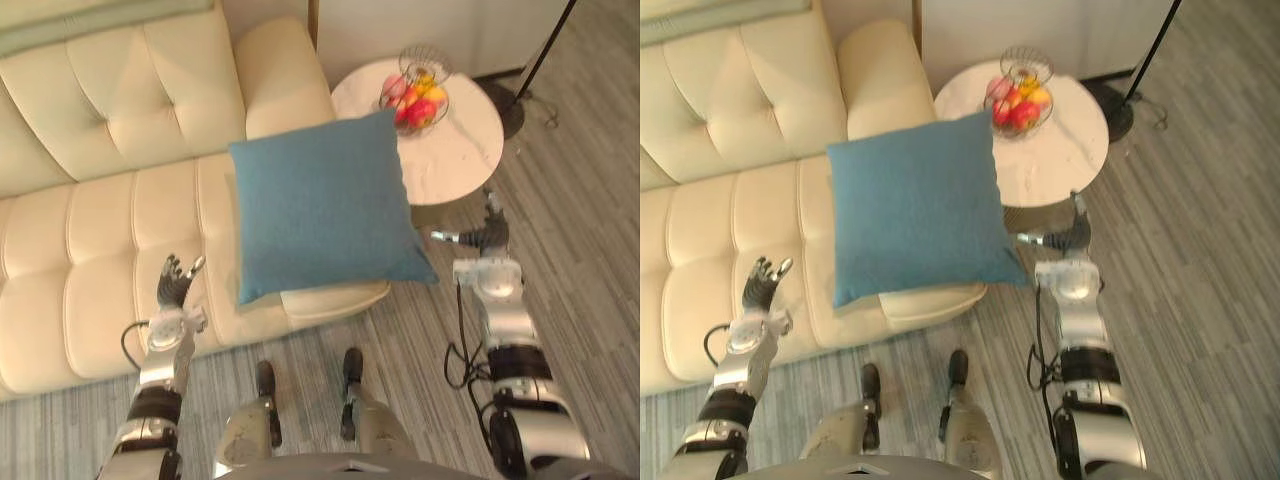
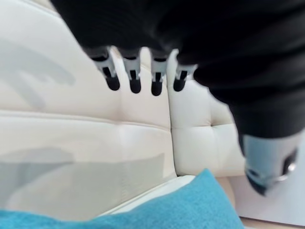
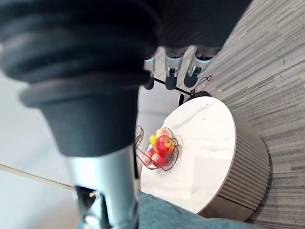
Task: Pick up cushions and gather them together orderly.
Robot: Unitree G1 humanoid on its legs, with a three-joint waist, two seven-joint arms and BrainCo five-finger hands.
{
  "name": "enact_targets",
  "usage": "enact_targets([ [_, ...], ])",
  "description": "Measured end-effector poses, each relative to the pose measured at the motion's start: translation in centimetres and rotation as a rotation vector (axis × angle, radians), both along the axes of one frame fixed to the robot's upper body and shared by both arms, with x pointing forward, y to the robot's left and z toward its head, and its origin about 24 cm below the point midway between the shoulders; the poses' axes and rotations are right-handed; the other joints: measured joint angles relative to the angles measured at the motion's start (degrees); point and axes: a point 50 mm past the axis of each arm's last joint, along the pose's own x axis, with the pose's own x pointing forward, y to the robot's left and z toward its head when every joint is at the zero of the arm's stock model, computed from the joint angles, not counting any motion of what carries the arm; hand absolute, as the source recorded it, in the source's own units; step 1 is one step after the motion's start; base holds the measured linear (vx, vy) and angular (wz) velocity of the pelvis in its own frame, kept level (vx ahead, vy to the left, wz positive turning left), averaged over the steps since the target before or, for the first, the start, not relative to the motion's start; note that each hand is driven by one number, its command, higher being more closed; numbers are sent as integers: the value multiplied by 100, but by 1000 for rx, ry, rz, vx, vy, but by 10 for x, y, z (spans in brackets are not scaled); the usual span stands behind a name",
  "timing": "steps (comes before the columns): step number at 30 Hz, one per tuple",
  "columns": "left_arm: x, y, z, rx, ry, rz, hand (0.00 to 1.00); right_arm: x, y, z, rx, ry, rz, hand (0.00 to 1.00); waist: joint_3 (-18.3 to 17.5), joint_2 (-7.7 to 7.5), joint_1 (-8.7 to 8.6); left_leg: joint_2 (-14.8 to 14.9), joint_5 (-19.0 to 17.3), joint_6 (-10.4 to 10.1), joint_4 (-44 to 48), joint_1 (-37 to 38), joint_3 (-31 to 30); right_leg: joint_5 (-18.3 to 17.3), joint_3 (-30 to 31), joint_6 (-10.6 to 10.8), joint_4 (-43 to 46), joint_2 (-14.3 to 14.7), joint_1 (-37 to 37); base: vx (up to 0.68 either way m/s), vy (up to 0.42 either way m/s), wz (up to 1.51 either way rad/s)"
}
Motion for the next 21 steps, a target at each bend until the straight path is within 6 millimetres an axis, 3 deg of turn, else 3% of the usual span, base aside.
enact_targets([
  [6,37,-1,38,82,-70,-23,0,26,5,53,17,-131,4,0,408,4,10,-13,146,56,178,-603,0,28,-11,-39,353,-68,-660,-105,-13,6],
  [11,59,-23,61,127,-109,-108,0,39,21,90,-27,-203,50,0,607,2,60,6,269,55,208,-1008,12,50,7,-69,551,-82,-1138,-74,-27,3],
  [21,84,-59,107,276,-215,-237,0,47,44,104,-78,-212,115,0,630,-4,101,107,316,-13,161,-1324,99,55,1,-102,652,-65,-1458,-7,-5,0],
])
